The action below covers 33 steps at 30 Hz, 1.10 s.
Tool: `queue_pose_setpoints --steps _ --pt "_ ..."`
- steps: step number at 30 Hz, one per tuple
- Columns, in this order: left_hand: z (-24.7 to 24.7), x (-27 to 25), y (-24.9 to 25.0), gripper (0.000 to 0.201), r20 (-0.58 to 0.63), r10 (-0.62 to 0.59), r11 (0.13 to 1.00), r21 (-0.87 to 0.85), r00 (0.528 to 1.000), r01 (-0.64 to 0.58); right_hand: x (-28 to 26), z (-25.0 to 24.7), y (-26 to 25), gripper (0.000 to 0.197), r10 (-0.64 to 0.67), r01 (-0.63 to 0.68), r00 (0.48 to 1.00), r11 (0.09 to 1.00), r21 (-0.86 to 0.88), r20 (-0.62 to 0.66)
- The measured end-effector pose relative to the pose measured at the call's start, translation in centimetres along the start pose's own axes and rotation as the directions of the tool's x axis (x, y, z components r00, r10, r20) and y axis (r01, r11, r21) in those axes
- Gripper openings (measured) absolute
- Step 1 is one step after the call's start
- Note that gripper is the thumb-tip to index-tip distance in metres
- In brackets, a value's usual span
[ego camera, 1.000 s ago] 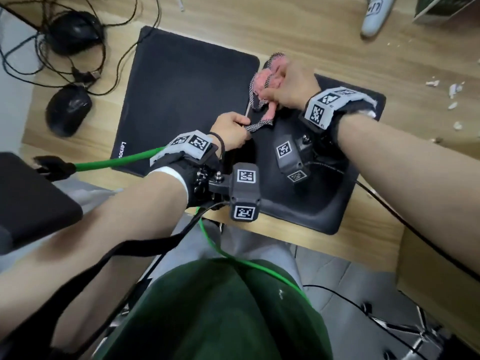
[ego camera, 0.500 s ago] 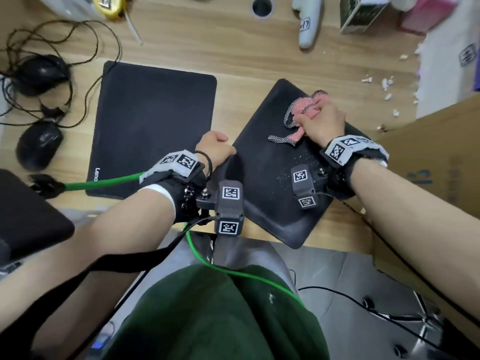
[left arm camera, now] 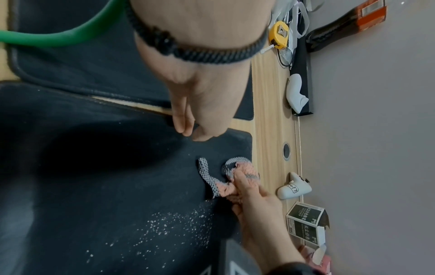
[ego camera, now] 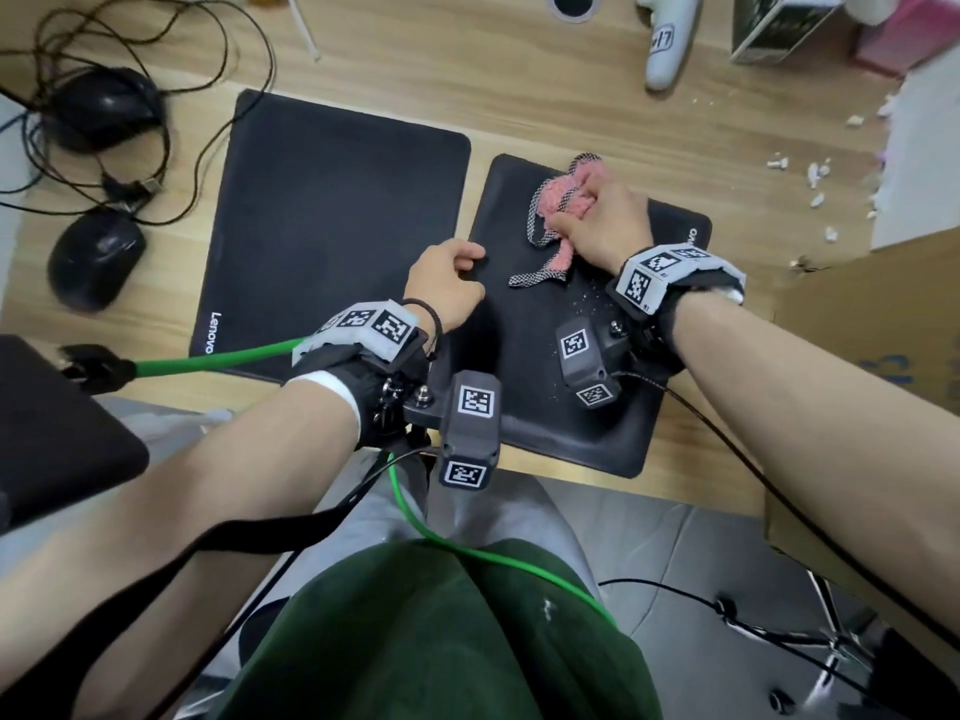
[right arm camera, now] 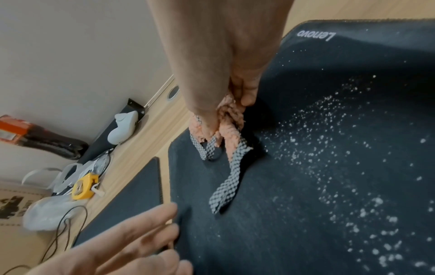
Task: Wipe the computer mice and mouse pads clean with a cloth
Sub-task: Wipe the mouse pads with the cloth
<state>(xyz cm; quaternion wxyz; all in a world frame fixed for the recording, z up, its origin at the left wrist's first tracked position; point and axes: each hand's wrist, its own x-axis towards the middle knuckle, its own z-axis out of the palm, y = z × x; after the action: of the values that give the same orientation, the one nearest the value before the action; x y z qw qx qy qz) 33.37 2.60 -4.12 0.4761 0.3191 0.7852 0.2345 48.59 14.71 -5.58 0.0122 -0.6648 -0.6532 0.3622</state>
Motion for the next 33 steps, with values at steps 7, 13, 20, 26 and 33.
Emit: queue_pose_setpoints --steps 7,13,20,26,33 --pt "-0.5 0.3 -0.4 0.051 0.138 0.016 0.995 0.093 0.99 -0.029 -0.8 2.4 -3.4 0.05 -0.076 0.079 0.995 0.995 -0.053 0.066" --pt "-1.0 0.9 0.4 0.048 0.203 -0.057 0.998 0.033 0.977 0.051 -0.6 -0.9 0.6 0.051 0.055 -0.055 0.998 0.999 -0.002 -0.017" --pt "-1.2 1.0 0.4 0.044 0.223 -0.096 0.993 -0.051 0.97 0.11 -2.5 -3.3 4.9 0.044 0.241 -0.235 0.958 0.97 0.058 -0.155" --pt "-1.8 1.0 1.2 0.04 0.265 -0.151 0.981 -0.081 0.952 0.178 -6.8 2.5 -0.7 0.05 0.078 -0.077 0.996 0.997 -0.027 0.037" --pt "-1.8 1.3 1.5 0.039 0.246 -0.179 0.98 -0.042 0.953 0.195 -9.0 2.3 1.9 0.049 0.076 -0.068 0.987 0.996 -0.062 0.143"
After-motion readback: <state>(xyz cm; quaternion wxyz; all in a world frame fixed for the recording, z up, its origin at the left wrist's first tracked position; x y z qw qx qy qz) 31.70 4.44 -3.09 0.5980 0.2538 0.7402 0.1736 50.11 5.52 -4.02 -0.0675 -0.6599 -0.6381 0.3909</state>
